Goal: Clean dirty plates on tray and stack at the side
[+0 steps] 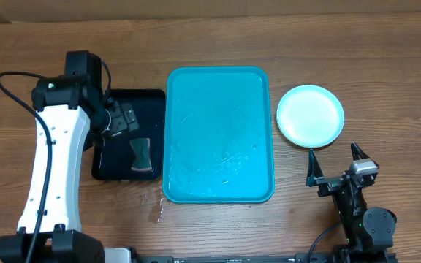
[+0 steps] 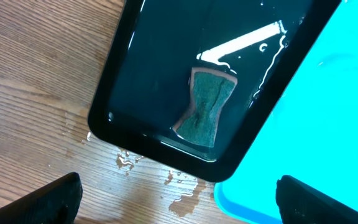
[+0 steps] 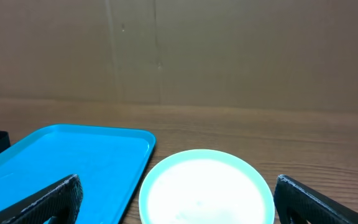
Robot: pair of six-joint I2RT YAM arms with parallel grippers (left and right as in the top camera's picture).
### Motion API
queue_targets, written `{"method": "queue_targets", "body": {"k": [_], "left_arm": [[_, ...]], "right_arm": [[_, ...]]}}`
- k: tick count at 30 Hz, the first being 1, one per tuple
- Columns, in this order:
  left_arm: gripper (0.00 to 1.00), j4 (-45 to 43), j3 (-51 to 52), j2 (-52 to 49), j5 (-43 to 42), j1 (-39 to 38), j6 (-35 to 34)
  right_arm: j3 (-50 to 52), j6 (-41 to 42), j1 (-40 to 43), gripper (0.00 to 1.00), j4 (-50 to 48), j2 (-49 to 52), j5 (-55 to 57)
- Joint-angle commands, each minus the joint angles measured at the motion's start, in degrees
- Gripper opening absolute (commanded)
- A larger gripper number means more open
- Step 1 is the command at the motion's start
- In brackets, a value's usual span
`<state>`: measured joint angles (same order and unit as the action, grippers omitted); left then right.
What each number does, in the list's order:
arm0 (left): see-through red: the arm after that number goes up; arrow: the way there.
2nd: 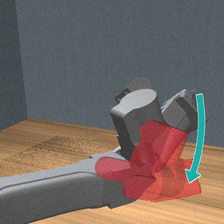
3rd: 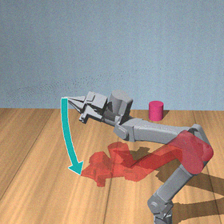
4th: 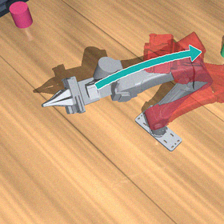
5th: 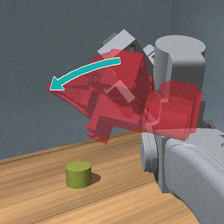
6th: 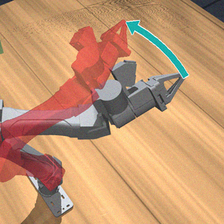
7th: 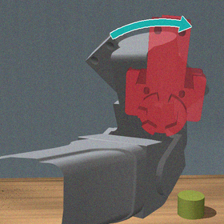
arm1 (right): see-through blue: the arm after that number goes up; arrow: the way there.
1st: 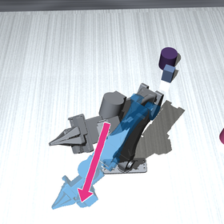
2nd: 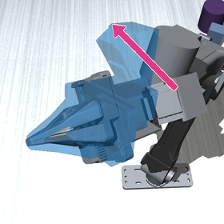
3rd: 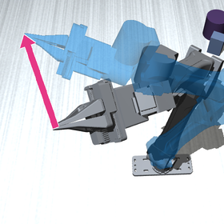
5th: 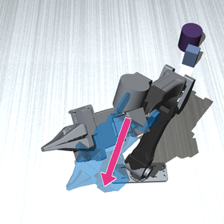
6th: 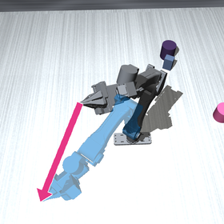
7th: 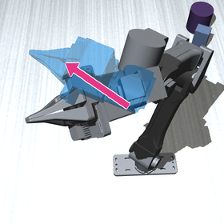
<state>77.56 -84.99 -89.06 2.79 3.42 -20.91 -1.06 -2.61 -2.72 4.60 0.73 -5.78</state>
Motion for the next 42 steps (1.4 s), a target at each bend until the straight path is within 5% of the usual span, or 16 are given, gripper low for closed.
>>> {"method": "queue_targets", "body": {"k": [1, 17, 27, 42], "left_arm": [[1.00, -0.1, -0.3, 5.4, -0.3, -0.1, -0.5], [1.00, 0.0, -0.3, 36.3, 2.1, -0.1, -0.5], [1.00, 0.6, 1.2, 44.1, 2.1, -0.1, -0.5], [1.00, -8.0, 28.4, 70.3, -0.4, -0.1, -1.1]], "right_arm": [[0.6, -0.2, -0.1, 1.00, -0.3, -0.6, -0.3], [0.6, -0.2, -0.1, 1.00, -0.3, -0.6, -0.3], [0.6, -0.2, -0.1, 1.00, -0.3, -0.6, -0.3], [0.6, -0.2, -0.1, 1.00, -0.3, -0.6, -0.3]]}}
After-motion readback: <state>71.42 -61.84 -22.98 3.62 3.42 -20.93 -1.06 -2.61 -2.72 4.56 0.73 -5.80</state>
